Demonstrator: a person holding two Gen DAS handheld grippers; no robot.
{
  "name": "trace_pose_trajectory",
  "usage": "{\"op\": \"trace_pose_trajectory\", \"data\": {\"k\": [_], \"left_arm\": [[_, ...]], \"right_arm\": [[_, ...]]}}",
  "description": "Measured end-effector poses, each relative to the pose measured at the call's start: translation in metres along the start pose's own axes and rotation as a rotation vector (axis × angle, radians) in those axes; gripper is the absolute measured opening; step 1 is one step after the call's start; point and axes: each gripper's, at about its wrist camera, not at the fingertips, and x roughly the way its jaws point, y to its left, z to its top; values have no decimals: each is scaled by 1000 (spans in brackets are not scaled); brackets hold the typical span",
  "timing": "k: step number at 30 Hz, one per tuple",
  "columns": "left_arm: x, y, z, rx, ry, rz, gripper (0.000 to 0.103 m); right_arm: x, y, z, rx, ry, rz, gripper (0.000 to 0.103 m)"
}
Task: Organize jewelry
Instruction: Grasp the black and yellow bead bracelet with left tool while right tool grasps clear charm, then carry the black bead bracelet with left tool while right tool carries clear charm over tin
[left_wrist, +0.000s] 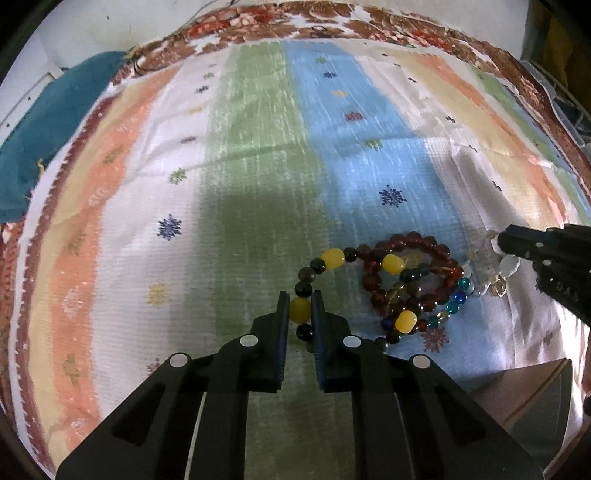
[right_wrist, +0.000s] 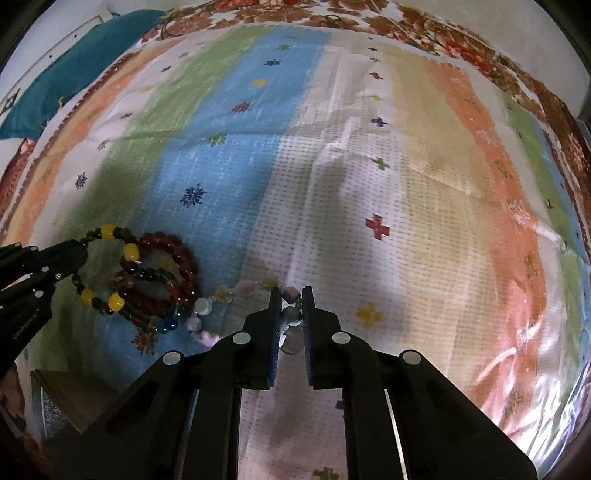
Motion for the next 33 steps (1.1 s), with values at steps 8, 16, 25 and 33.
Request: {"op": "trace_pose_trajectory", "data": {"k": [8,16,25,33], "left_arm": [[-27,-4,3,-13,-43,-39,11],[-47,-17,3,5,-70,-51,11],[-68,-17,2,-9,-108,-41,11],[-79,-15,1,-29,-126,-47,11]], "right_arm": [[-24,-1,-6,21,-30,26,12],[-42,3,-10,16,-51,8,12],[-63,1,-15,38,-84,19,12],[-83,11,-21,14,-121,25,12]]}}
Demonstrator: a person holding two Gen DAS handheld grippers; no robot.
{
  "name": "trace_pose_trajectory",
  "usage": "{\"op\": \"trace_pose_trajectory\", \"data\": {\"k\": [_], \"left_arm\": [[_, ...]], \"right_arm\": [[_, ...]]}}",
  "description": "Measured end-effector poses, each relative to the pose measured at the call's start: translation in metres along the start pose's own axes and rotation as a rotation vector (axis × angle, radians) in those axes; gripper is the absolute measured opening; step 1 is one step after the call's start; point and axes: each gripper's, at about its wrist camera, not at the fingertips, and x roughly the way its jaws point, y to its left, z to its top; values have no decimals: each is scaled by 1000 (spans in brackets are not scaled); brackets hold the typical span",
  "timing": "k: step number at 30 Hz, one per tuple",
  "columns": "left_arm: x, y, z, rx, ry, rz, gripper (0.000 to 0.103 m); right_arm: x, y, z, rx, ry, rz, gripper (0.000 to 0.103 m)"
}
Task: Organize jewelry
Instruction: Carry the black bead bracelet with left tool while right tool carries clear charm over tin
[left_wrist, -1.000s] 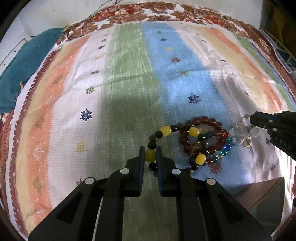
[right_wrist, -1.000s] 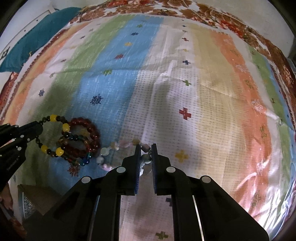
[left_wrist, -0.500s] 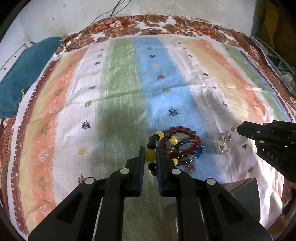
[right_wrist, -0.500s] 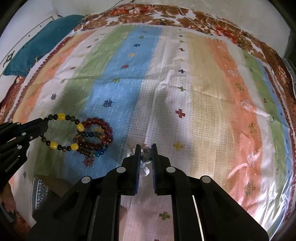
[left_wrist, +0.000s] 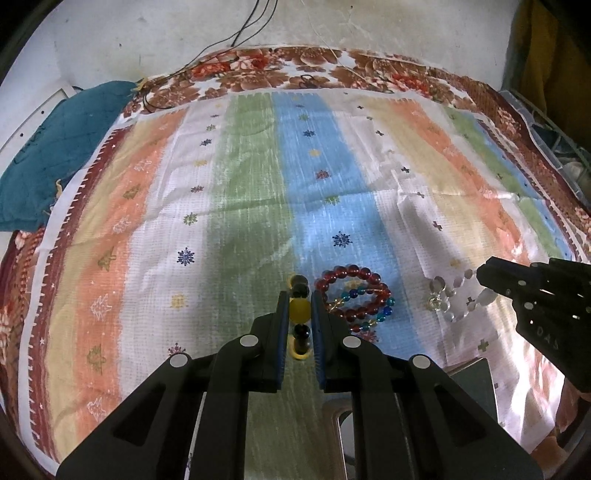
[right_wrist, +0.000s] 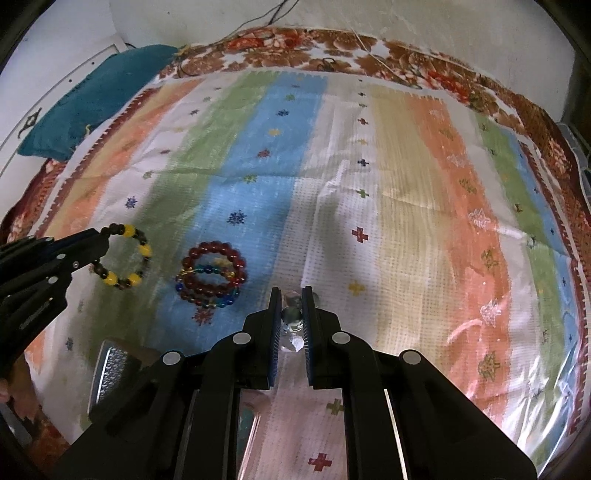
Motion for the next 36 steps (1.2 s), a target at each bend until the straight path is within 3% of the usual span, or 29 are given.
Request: {"op": "trace_pose_trajectory", "data": {"k": [36], "left_arm": [[-68,-27,-26,34,-96,-53,11]], "right_arm": [[-70,17,-26,-6,-126,47,12]]}}
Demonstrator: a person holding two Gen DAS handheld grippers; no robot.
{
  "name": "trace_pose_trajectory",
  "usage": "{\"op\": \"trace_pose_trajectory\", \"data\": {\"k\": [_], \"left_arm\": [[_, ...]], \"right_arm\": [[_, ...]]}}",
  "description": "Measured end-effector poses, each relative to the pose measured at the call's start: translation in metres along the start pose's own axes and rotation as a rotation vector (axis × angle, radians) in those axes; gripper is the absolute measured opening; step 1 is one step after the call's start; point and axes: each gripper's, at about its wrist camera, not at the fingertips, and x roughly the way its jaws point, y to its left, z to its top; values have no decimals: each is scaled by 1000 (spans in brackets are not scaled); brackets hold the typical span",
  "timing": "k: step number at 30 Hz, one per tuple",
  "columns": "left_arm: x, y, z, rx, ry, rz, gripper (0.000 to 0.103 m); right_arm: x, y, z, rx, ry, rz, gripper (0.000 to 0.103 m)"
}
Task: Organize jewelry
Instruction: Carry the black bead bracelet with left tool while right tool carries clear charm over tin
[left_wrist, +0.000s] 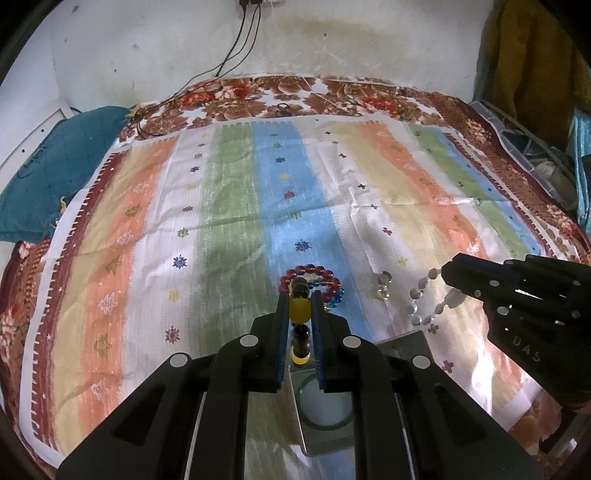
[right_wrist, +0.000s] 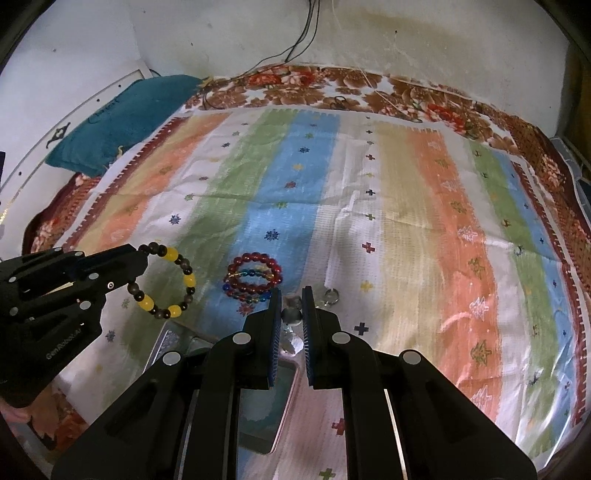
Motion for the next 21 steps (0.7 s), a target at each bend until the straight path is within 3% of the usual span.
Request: {"op": "trace_pose_trajectory", "data": {"k": [21], "left_arm": [[-27,-18,-28,4,-1,-44,11]], "right_arm": [[-26,22,-30,-64,-6,24,12]]}}
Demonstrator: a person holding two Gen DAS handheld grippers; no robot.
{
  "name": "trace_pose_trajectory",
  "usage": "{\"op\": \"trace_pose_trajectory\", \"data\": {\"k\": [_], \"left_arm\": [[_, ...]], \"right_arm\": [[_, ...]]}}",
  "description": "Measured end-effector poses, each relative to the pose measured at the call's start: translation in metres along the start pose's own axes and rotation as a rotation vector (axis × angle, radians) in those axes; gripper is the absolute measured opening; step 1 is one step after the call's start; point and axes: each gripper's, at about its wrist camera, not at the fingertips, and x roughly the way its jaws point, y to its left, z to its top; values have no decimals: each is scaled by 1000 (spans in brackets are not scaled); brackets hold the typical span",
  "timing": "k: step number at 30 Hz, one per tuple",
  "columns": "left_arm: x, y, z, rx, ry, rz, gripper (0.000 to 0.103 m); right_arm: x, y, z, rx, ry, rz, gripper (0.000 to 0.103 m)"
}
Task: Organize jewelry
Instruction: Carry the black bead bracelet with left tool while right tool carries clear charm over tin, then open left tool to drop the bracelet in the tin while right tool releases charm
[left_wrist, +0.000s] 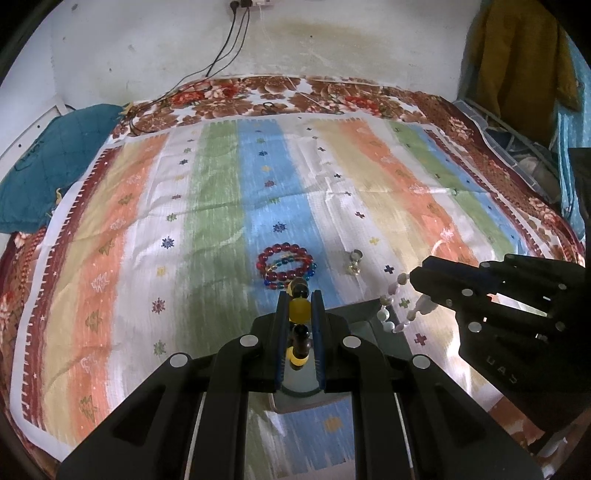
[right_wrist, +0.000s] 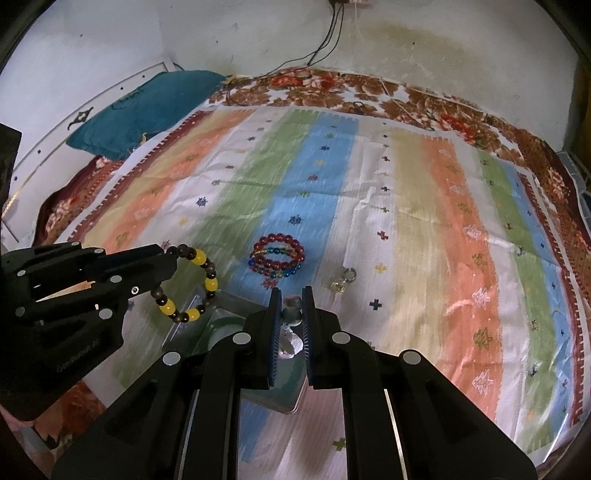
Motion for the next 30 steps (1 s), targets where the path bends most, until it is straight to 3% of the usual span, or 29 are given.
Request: {"op": "trace_pose_trajectory", "data": {"k": [18,19,20,21,26,28,30], "left_arm": [[0,-4,-5,-14,20,-40,11],[-1,-4,-5,-15,17,-34,15],[0,-2,-4,-23,18,-27,20],[0,-1,-4,-32,16,-22,26],[3,9,-3,-63,21,-6,29],[8,13,-1,-76,28,6,40],[15,17,2,-96,44,17,44]], "right_arm": [[2,3,-7,6,37,34,13],[2,2,-7,12,38,34,14],[2,-1,-8,22,38,33,30],[3,-2,-7,31,36,30,53],[7,-14,-8,70,43,0,54],[10,-16,-8,77,54,-3,54],[12,-19,-8,82,59,-7,56]]}}
